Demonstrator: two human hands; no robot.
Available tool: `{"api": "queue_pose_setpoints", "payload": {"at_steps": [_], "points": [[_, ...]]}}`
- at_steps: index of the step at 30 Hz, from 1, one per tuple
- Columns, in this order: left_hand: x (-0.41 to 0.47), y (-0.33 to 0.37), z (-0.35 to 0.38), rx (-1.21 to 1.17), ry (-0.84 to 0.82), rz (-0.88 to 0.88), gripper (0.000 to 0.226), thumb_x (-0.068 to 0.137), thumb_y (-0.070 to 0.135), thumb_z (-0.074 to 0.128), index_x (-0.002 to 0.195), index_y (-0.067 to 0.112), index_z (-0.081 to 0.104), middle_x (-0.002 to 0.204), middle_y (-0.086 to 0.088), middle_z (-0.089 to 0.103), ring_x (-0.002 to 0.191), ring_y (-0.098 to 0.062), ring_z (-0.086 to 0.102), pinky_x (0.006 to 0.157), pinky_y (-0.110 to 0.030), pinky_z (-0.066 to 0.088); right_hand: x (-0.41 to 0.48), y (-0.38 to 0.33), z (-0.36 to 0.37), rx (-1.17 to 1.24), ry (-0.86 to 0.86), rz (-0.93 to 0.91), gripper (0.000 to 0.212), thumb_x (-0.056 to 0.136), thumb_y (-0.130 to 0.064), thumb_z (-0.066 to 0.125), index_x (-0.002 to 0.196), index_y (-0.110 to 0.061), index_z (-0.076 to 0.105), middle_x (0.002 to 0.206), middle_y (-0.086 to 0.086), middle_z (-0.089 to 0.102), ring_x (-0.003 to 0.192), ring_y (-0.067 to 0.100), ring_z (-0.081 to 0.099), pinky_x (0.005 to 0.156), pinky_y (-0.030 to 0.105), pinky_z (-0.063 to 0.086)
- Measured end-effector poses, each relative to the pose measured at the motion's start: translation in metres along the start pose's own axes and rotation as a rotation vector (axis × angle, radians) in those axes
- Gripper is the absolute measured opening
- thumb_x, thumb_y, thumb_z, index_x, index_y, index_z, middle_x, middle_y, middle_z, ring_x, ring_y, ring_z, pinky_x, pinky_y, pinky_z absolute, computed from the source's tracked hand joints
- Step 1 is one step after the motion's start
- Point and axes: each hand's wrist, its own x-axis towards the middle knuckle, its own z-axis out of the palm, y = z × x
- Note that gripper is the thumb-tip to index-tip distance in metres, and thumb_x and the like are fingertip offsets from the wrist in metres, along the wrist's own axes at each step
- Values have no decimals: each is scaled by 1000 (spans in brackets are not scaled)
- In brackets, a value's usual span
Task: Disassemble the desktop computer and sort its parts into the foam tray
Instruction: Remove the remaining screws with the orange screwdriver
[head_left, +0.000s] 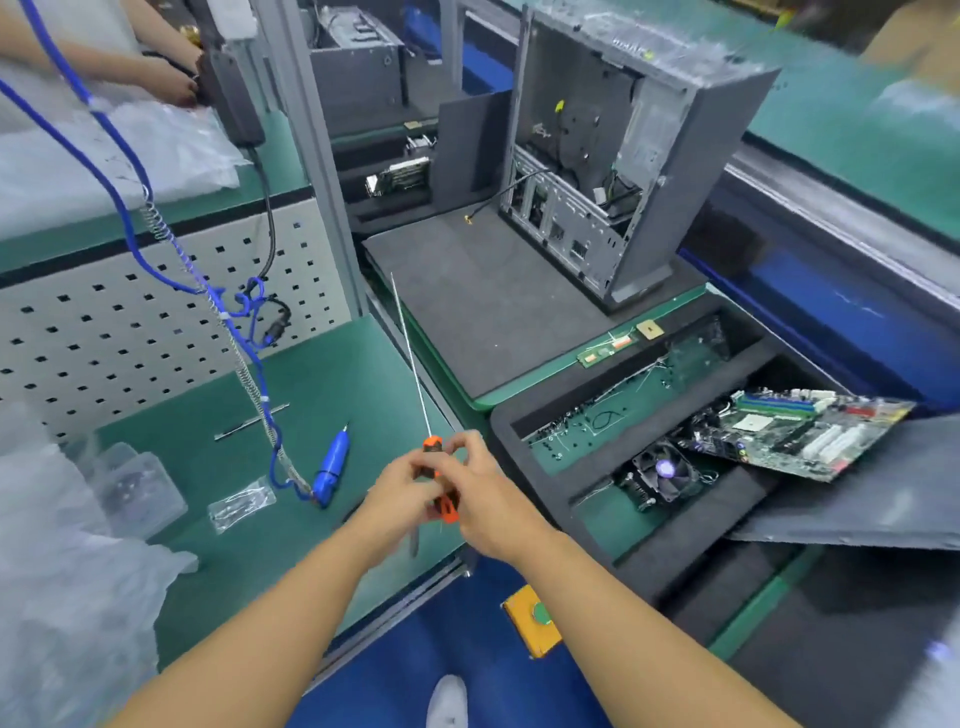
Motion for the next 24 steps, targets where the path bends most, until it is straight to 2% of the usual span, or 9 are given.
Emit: {"api": "queue_pose_setpoints", "payload": {"at_steps": [3,6,9,12,14,17,20,22,24], "points": [[1,34,26,46,-166,139,27,77,13,69,104,15,71,95,-12,71,85,-24,67,76,-37,56,-16,9,-46,-200,125,-180,35,94,-23,56,123,-36,42,126,-8,46,104,26,58,84,48,55],[3,66,63,122,-247,252,31,70,23,75,100,12,72,94,-10,71,86,-20,64,79,-35,51,-42,9,-96,-419,271,-353,45,81,-12,68,117,-30,49,145,-7,32,114,23,44,91,35,47],[-1,98,116,233,-388,367,33,68,25,72,97,10,69,87,-3,64,82,-14,57,74,-31,47,-81,-3,-145,-494,373,-445,33,76,-9,60,106,-19,50,129,-5,50,92,26,43,85,33,41],[-15,124,179,324,-594,416,24,73,18,62,94,25,72,84,14,65,77,-1,58,70,-19,47,-134,-11,-188,-572,497,-404,32,73,-4,61,104,-10,58,115,3,63,80,31,49,78,37,42],[-29,133,221,376,-742,450,34,79,17,55,96,40,74,92,20,69,88,6,60,79,-18,48,-174,-14,-213,-617,578,-360,33,75,-9,59,107,-7,61,106,5,66,79,29,49,77,35,40],[-43,130,280,372,-827,413,31,80,45,50,102,39,71,98,30,68,92,14,58,87,-13,46,-234,-14,-242,-650,660,-232,46,76,-13,69,120,-9,58,99,2,63,80,26,43,74,36,42],[-68,125,350,309,-845,377,32,91,51,42,94,30,66,73,23,68,64,9,58,68,-13,48,-294,-7,-265,-584,800,-108,58,77,-11,72,130,-18,48,103,-5,60,85,20,42,74,34,45],[-88,125,395,231,-870,345,59,103,42,23,77,29,74,67,12,69,61,-1,62,63,-23,49,-334,-1,-282,-455,938,-66,42,85,-13,69,124,-17,53,104,-13,55,90,15,47,82,30,44],[-108,127,435,200,-894,395,67,106,27,21,61,31,71,60,6,64,54,-8,59,59,-29,45,-371,-1,-298,-292,1063,-74,26,91,-17,65,114,-21,55,104,-10,57,92,18,55,85,29,45]]}}
